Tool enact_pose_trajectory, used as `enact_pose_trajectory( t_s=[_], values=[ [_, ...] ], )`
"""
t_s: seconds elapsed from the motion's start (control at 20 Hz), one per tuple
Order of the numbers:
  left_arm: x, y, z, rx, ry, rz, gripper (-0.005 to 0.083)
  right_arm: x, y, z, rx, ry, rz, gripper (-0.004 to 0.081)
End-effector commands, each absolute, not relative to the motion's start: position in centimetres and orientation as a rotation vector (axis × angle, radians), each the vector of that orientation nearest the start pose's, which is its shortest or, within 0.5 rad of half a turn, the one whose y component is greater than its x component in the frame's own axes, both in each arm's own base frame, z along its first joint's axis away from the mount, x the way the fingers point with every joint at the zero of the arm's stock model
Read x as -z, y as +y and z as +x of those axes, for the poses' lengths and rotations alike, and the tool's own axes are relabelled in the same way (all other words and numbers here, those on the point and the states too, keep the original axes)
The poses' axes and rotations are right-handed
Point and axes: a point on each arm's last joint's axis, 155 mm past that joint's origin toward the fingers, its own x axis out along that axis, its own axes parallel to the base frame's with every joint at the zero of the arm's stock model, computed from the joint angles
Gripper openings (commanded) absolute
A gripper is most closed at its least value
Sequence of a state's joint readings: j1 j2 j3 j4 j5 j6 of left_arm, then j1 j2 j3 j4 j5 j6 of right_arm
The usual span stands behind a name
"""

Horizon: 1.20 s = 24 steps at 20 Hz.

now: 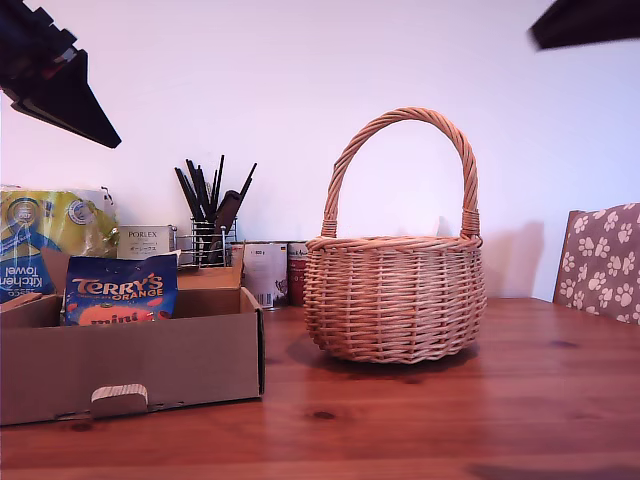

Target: Move the bags of Easter eggs from the cardboard box on the left into the woven basket on the right side.

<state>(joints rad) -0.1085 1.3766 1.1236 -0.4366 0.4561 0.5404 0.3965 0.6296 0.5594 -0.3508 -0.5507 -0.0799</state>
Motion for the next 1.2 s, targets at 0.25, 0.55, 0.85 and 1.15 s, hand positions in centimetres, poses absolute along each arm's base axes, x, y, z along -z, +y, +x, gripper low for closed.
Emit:
enact_pose_trajectory(
  t_s=[0.25,0.55,0.85,1.15],
  values=[
    [-19.9,-11.3,41.8,0.677,0.461,0.534,0.0466,-20.4,20.0,20.5,-0.981,0.427,-0.044,-0.0013],
    [-16.3,-11.1,44.4,0.716,0.651,0.511,0.0442,-20.2,20.0,20.6,-0.979,0.434,-0.045,-0.0013],
    [-13.1,-11.1,48.4,0.747,0.819,0.475,0.0442,-19.8,20.1,20.7,-0.98,0.448,-0.05,-0.0013],
    [-14.8,-10.8,52.5,0.643,0.699,0.488,0.0444,-19.7,20.0,20.8,-0.973,0.451,-0.052,-0.0013]
  ],
)
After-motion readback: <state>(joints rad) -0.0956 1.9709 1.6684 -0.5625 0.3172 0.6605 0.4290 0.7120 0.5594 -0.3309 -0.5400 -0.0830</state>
